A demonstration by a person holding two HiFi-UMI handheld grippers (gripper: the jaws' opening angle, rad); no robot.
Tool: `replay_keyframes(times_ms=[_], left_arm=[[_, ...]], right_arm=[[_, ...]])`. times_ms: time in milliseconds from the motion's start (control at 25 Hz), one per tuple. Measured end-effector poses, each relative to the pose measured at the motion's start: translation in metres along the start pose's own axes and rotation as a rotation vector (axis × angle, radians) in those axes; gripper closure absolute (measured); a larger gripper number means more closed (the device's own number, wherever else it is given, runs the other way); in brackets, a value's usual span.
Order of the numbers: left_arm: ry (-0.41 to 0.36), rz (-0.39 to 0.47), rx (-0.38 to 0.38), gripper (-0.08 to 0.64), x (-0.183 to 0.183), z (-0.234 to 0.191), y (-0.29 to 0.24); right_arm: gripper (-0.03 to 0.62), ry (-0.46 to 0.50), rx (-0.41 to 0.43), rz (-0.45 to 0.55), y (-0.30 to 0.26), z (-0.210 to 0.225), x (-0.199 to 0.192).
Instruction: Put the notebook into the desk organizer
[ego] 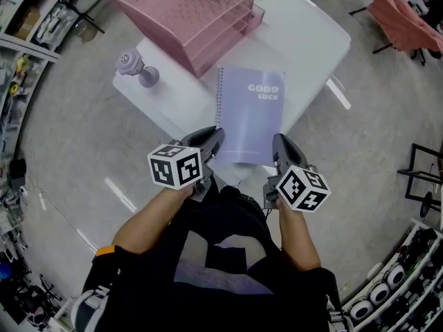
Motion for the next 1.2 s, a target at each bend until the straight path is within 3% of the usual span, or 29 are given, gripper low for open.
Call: replay_keyframes(times_ms=[400,640,840,1200], left_arm=[[-0.109,0.169,-0.049,0.502,0.078,0.061,0.007],[-0.175,0.254,-0.060,0.502,0.144,0.069,0.030],[-0.185,0.350,0.025,0.502,0.186,0.067,0.035],[-0.159,0.479,0.238,0.502,0.234,0.055,0.044]], right_arm=[[0.561,0.130,0.066,0.203,0.032,-0.032,0.100],[0.561,0.215,0.099,0.290,0.028,-0.080,0.155],[0.560,0.335,0.191,0.330,0.003,-0.115,0.204],[0.560,0.460,0.387,0.277,-0.062,-0.168,0.261]])
Point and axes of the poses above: the fingertips, and each gripper's own axes: y backward along the fingers, z to its right, x out of its top, the point moved 9 cm from there along y, backward along the fingers, and after that the axes turned 15 degrees about -x, right-handed, at the moved point
